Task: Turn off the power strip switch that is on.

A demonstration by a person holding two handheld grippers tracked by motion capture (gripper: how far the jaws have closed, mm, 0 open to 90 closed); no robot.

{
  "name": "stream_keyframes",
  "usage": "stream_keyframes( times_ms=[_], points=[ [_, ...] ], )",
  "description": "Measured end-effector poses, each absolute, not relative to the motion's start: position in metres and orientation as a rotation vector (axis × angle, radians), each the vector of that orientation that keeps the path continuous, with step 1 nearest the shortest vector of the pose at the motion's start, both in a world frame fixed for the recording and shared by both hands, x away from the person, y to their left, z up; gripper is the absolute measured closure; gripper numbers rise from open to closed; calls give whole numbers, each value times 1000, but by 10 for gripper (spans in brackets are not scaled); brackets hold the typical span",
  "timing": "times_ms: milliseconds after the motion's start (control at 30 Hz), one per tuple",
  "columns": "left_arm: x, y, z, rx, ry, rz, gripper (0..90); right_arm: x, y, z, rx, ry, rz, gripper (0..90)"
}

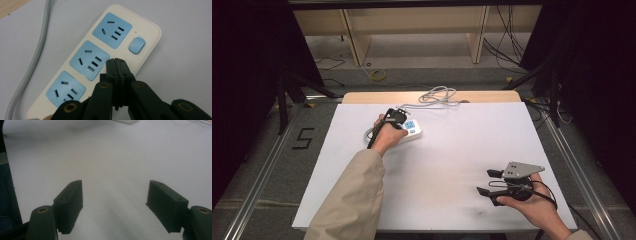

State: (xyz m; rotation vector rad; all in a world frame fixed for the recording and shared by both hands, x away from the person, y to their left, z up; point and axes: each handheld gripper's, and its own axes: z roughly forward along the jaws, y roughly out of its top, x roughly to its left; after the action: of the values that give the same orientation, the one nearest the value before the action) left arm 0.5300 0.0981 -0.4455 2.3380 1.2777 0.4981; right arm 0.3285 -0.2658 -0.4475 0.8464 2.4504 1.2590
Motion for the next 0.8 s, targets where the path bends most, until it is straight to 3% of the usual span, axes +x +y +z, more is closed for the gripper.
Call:
stream_keyframes(
  times_ms=[800],
  points=[
    [531, 98, -445, 2338, 1285, 502, 900, 329, -266, -447, 846, 2450, 1261, 294]
  ],
)
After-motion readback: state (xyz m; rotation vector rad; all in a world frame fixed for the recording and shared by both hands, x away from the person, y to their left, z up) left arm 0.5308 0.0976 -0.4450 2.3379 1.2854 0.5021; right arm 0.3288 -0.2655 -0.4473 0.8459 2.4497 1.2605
